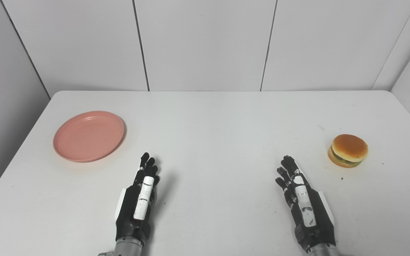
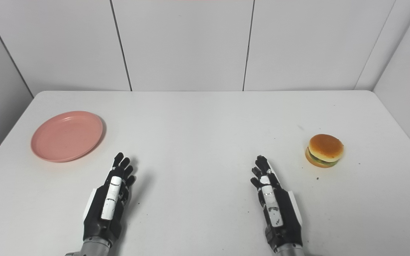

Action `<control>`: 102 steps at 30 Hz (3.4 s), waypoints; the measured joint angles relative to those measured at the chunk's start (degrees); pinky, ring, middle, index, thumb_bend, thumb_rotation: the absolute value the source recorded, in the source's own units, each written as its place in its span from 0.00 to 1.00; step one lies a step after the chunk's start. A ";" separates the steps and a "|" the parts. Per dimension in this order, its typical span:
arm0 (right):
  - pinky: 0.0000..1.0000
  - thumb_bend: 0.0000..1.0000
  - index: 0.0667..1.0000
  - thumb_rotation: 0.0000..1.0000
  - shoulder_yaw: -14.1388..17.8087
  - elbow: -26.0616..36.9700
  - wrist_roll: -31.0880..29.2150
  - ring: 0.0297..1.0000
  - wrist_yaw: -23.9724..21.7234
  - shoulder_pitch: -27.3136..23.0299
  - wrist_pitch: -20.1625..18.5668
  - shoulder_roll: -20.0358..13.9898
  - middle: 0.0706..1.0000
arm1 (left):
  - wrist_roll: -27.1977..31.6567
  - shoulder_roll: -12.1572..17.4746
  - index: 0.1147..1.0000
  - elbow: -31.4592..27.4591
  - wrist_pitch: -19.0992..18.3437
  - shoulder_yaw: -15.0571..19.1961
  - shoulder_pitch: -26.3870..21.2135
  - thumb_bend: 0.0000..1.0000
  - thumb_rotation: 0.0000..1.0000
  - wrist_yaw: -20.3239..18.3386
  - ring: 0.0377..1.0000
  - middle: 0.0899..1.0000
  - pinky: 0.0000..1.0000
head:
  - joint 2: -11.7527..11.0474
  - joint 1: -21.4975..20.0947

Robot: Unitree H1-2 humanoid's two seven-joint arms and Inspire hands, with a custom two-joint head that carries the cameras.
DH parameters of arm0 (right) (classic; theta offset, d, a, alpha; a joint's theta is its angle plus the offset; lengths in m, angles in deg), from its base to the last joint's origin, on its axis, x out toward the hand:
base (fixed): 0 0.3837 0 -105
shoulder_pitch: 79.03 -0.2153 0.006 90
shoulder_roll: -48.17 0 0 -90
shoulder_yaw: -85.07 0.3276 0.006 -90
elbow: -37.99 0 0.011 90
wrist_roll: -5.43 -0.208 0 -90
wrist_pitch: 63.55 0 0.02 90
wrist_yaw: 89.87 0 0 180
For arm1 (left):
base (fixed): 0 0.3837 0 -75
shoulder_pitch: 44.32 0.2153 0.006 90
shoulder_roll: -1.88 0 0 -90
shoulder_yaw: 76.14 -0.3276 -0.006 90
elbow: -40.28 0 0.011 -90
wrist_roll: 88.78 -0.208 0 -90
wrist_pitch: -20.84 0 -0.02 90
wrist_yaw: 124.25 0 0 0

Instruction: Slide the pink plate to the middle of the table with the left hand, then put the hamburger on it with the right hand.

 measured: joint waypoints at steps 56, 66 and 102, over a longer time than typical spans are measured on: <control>1.00 0.76 1.00 0.99 6.46 -7.57 -7.37 1.00 -9.34 -0.56 6.86 -4.48 1.00 | -6.75 -3.63 1.00 10.32 13.64 -6.44 0.52 0.63 0.84 3.08 1.00 1.00 1.00 | -9.58 17.23; 1.00 0.77 1.00 0.97 6.03 -8.42 -7.12 1.00 -9.26 -0.63 8.42 -4.34 1.00 | -5.87 -3.56 1.00 11.66 15.85 -5.70 0.47 0.61 0.86 2.63 1.00 1.00 1.00 | -10.90 15.29; 1.00 0.81 0.98 0.93 2.67 -11.07 -4.31 0.98 -5.74 -2.08 11.79 -3.90 1.00 | 4.51 -0.70 0.98 -15.09 -5.57 2.70 -11.61 0.80 0.80 2.41 0.99 0.98 1.00 | -12.66 12.22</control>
